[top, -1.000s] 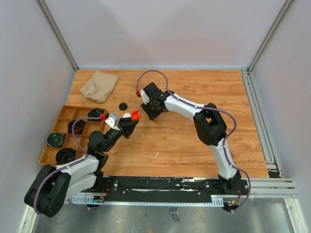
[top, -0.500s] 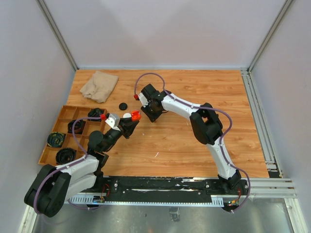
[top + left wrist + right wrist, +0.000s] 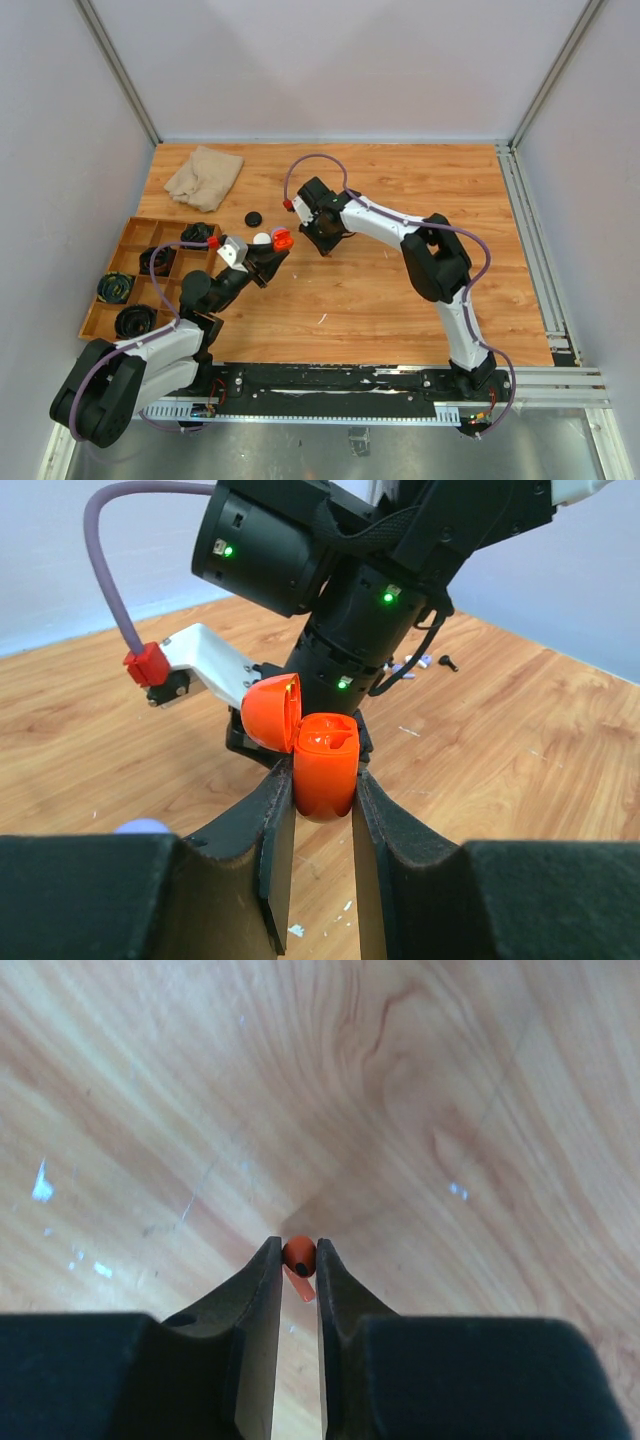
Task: Insert the wireless bluetooth earbuds into the charging case
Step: Pick up the earbud from the center of the board, then place the earbud in the charging case.
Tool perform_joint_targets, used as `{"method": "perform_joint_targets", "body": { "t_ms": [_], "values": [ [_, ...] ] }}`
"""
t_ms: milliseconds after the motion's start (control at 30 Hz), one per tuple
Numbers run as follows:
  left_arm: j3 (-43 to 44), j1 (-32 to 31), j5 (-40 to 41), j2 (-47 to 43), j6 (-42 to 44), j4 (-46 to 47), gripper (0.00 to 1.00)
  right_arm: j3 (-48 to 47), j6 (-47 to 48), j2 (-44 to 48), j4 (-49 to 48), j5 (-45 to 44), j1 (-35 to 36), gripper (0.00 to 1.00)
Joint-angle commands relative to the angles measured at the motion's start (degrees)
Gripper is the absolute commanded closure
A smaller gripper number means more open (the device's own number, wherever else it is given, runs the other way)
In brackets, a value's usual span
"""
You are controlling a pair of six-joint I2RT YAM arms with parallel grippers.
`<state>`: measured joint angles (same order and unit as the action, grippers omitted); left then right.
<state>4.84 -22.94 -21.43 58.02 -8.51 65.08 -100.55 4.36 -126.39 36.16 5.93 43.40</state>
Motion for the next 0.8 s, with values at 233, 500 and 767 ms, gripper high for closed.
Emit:
{"method": "perform_joint_targets", "body": {
  "t_ms": [233, 500, 767],
  "values": [
    [-1.15, 0.35, -5.85, -1.50, 0.08, 9.57, 1.00, 14.17, -4.33, 21.61, -9.17, -0.17, -0.06, 0.91],
    [0.54, 0.34, -9.19, -1.40, -1.18, 14.02, 1.00, 24.15, -9.03, 38.21, -18.19, -1.46, 0.01, 0.93],
    [3.41, 0.34, -16.21, 1.32, -2.04, 18.69, 1.00, 35.56, -15.72, 55.03, -32.63, 0.11, 0.10, 0.93]
  ]
}}
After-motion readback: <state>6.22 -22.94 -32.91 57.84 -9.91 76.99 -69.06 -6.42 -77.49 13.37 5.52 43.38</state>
